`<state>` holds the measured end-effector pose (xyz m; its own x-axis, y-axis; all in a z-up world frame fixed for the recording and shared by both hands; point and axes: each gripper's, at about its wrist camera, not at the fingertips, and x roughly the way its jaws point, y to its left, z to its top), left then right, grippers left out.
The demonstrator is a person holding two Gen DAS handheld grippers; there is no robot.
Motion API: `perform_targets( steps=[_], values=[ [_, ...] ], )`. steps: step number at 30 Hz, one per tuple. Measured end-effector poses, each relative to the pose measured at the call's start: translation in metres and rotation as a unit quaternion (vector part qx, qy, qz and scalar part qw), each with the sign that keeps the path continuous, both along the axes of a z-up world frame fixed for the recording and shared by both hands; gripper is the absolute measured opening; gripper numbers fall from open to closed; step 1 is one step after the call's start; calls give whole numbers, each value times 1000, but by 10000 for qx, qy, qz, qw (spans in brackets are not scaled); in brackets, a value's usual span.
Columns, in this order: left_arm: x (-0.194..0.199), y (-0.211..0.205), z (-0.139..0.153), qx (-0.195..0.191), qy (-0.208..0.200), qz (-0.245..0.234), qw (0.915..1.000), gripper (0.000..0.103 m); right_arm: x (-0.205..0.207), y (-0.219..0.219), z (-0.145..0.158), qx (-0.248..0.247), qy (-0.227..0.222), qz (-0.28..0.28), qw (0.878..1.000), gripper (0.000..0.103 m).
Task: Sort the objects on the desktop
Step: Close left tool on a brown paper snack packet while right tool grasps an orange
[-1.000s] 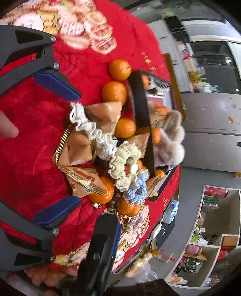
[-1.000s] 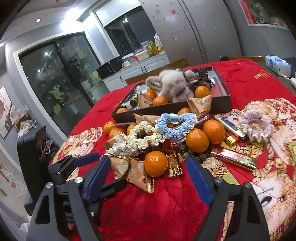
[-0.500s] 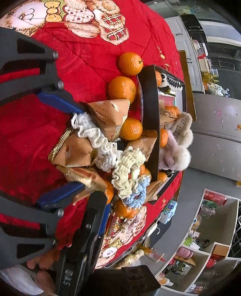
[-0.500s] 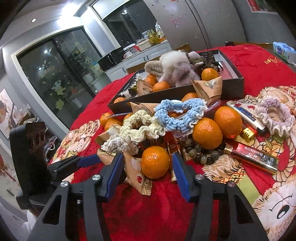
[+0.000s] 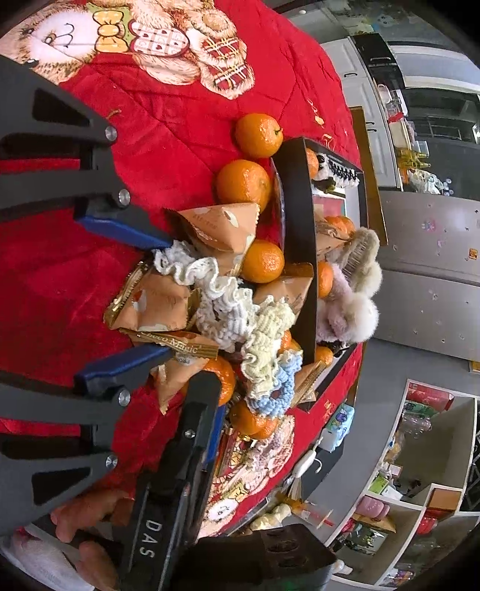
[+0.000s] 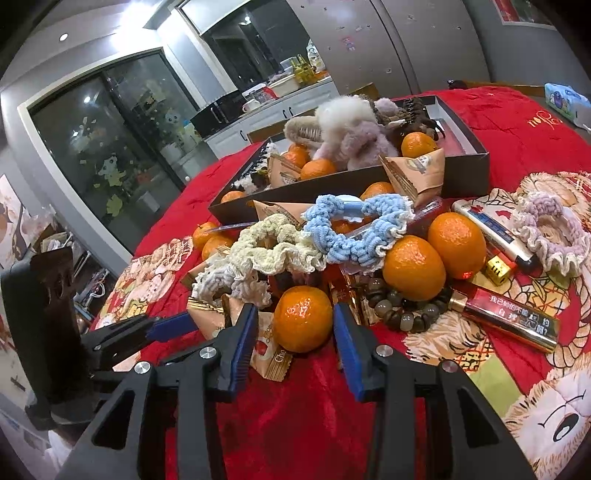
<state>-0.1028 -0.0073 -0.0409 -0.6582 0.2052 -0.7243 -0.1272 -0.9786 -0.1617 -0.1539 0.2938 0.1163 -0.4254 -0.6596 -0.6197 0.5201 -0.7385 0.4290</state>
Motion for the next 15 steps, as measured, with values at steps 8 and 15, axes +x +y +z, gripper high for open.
perform_targets(
  steps=[8,15],
  values=[
    [9,-10,-6,59,-155,262,9995,42,-4,-7,-7,97,-265,81,9996,36],
    [15,-1,-2,-160,-57,210,9996,15,1,-3,-7,30,-257,84,9996,35]
  ],
)
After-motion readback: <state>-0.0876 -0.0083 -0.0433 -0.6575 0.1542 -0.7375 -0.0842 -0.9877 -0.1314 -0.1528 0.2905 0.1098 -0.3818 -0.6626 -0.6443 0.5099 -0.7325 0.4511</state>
